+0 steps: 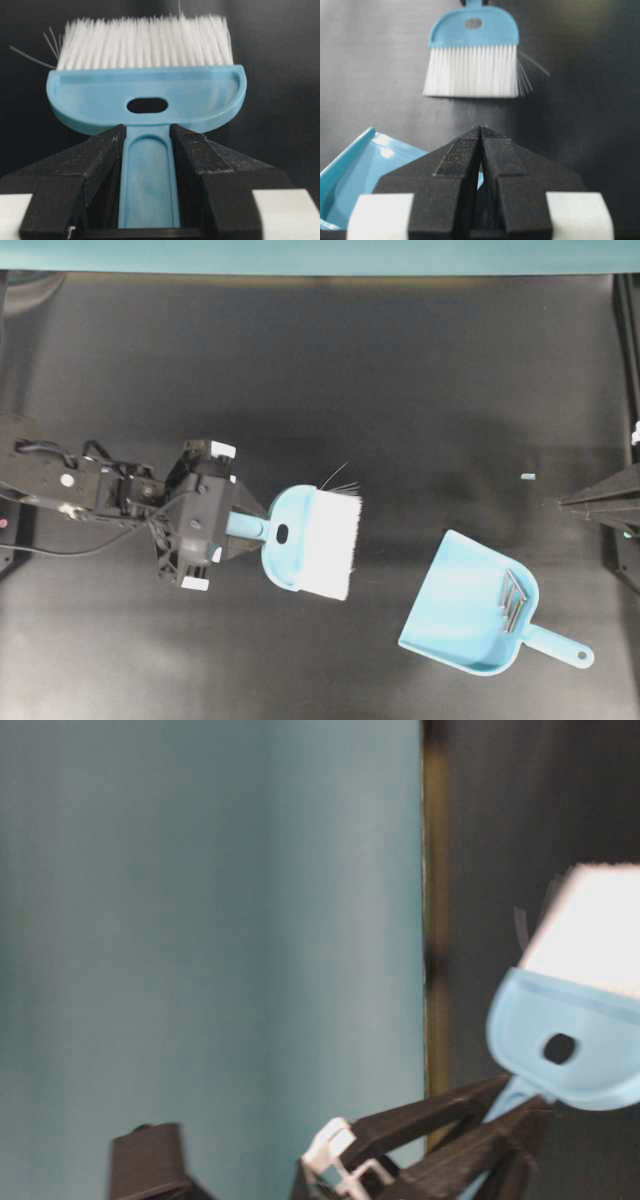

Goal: Hold the dustpan with a person, while the left arm uses a hand brush to gather the screws into the dustpan.
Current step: 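Lift the brush with the left gripper and pull it back left of the dustpan, then lower the brush onto the table and open the left gripper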

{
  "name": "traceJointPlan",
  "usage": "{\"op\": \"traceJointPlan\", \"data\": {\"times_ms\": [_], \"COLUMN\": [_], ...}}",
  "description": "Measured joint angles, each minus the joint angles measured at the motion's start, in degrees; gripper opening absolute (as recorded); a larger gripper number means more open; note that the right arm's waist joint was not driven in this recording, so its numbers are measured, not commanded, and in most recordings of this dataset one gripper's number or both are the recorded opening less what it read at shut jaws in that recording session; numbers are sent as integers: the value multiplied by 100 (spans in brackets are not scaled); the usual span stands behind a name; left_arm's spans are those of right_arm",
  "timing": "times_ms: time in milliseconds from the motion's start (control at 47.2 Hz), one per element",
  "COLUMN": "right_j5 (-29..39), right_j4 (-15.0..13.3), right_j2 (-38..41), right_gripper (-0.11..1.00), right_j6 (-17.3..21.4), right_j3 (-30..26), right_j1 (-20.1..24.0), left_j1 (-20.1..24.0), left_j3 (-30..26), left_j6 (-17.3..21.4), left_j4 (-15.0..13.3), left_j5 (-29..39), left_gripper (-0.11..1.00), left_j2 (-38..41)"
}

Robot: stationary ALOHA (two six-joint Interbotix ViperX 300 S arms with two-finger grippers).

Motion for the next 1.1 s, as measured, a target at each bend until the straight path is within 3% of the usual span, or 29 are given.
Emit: {"op": "traceJointPlan", "data": {"times_ms": [635,847,1101], "right_j5": [0,0,0], "right_j4": [0,0,0], "right_j2": [9,0,9], "right_gripper": [-1,-1,-1], "right_j6": [0,0,0], "right_j3": [0,0,0], "right_j1": [0,0,0], "left_j1": [79,105,105], "left_j3": [70,158,193], "left_j6": [0,-9,-9], "left_j4": [-9,0,0], "left_j5": [-9,-9,-9], "left_gripper": [32,85,80], "left_j2": [70,35,-211]}}
